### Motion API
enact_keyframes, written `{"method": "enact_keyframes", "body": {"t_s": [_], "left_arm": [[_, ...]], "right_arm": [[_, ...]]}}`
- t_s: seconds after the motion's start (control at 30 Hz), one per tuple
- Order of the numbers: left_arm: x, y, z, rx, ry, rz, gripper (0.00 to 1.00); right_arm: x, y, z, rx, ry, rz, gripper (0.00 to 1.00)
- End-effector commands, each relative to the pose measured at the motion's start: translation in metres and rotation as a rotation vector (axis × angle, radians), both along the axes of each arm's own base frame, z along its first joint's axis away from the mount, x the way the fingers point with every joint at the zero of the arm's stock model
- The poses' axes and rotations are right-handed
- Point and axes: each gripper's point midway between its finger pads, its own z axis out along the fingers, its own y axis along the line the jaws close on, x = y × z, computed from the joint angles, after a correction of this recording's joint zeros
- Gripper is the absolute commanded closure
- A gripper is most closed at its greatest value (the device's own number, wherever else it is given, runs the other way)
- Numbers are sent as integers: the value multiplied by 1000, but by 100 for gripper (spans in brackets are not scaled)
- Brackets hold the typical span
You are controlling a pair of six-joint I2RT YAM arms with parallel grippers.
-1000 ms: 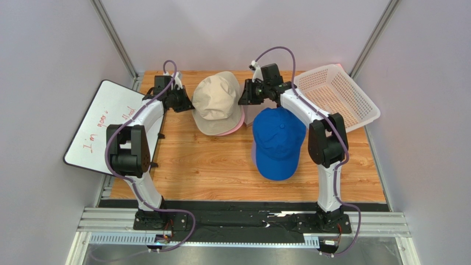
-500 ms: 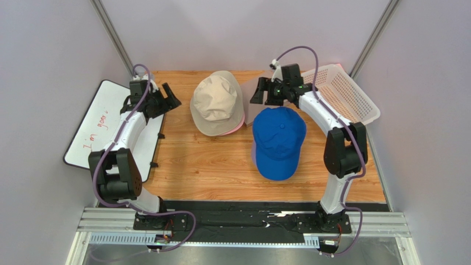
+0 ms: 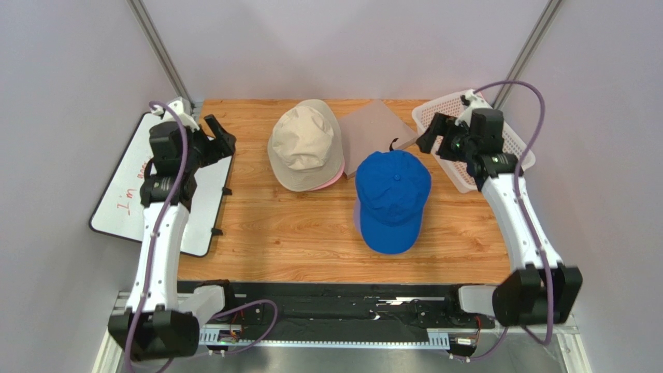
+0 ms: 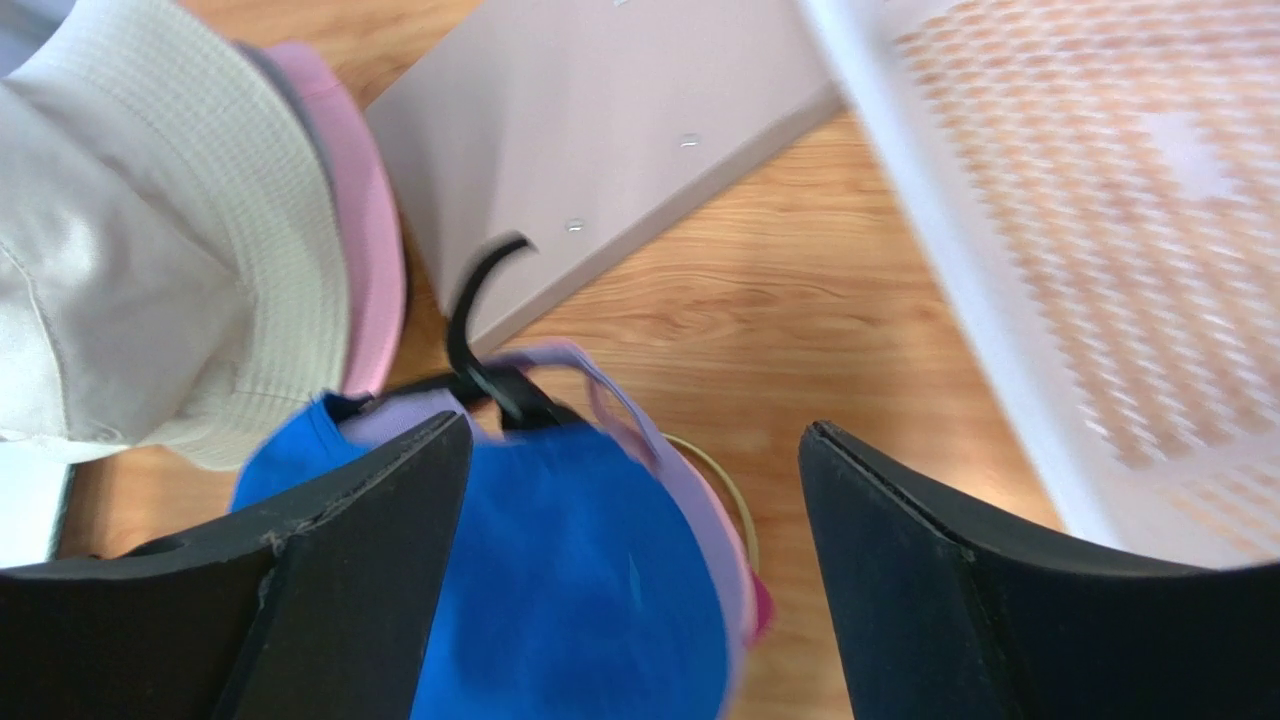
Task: Stack the hats
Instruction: Reset both arms
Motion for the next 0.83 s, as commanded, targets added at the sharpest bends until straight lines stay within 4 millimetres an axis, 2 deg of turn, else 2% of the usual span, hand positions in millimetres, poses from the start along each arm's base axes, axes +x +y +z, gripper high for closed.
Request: {"method": "enact_keyframes", "body": {"t_s": [0.0,0.03,0.07,0.1,0.13,0.2,0.23,0.27,0.3,0.33,0.37,0.53,0.8], "left_arm": [[-36,-11,28,71,-45,-79,10],[-43,-14,33,78,-59,-99,10],[-49,-18,31,90,-57,-127,10],[-53,-23,32,85,-65,-162,10],[-60,-26,37,88,-89,-174,10],[-66,-30,34,71,-98,-189,9],[-70,-33,39,72,-132,-201,9],[-72,-35,32,65,-129,-213,9],[-74,-37,32,61,-139,-221,9],[-77,-37,36,62,-166,-219,9],[-78,-38,32,63,-165,-221,9],[-83,-31,34,90,-190,-182,9],[-82,-35,28,62,-170,-199,8]], "right_arm": [[-43,-46,30,-120,-119,-184,13],[-60,-52,46,-127,-176,-210,13],[-68,-61,47,-151,-185,-254,13],[-79,-65,37,-165,-172,-270,13],[-94,-72,47,-176,-219,-303,13],[-112,-80,42,-189,-226,-344,13],[-125,-85,37,-186,-242,-376,13],[-131,-87,29,-182,-240,-391,13],[-134,-88,26,-172,-251,-406,13],[-137,-88,13,-155,-240,-420,13],[-141,-87,21,-137,-290,-422,13],[-147,-94,30,-148,-313,-455,12],[-146,-93,25,-150,-294,-450,12]]}}
